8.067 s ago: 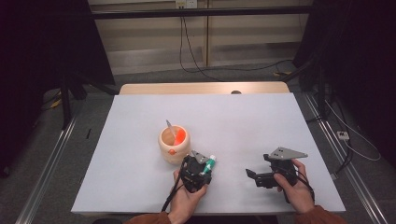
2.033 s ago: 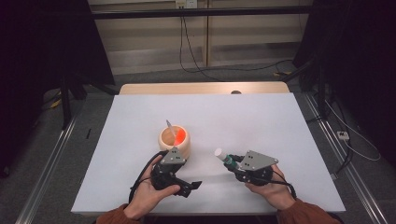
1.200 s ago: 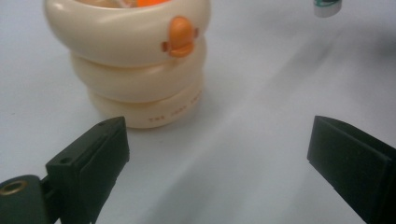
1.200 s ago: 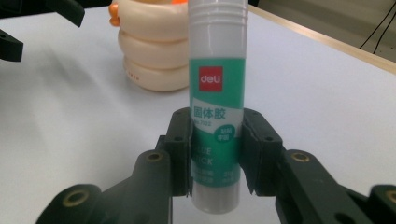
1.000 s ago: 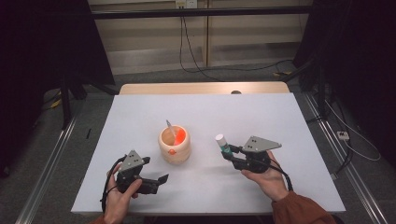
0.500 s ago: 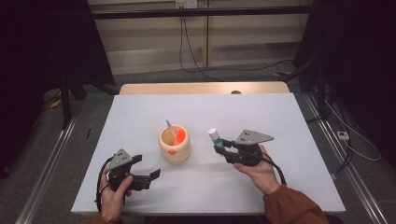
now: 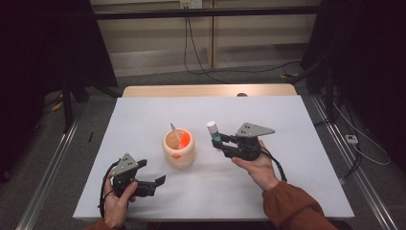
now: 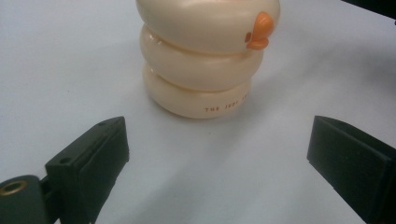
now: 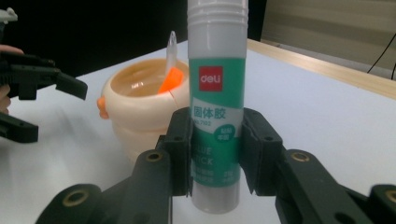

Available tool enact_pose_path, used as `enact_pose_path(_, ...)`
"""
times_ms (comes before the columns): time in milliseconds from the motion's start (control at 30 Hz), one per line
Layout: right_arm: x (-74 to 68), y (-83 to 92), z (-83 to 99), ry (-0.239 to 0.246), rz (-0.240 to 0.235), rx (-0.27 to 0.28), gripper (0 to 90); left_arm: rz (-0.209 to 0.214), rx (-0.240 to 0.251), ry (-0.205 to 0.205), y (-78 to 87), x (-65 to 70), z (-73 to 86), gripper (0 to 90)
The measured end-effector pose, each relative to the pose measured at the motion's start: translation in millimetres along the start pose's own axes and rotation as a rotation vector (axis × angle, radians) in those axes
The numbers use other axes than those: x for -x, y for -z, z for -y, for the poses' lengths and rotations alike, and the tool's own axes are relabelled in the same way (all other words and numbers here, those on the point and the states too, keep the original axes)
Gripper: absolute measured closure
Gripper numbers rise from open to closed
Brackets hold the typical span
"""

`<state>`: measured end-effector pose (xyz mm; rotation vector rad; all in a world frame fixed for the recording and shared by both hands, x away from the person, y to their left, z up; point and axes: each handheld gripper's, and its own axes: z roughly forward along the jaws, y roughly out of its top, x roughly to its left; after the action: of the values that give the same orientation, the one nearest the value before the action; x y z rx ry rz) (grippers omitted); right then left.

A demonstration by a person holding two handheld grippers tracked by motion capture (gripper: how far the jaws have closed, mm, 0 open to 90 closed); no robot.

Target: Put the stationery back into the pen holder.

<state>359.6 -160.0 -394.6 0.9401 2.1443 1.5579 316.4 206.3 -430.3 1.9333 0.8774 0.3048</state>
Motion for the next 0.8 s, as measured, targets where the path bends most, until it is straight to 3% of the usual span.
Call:
enact_pose_path(567,-10.3,-36.8,-21.6,-0.022,-0.045,0.051,66.6,-0.001,-0.007,0.003,-0.7,0.2,0.1,5.5)
enact_pose_path(800,-25.6,-53.8,-30.8,-0.005,-0.109,0.052,66.6,-0.003,-0.01,0.002,-0.6,0.2,0.1,5.5)
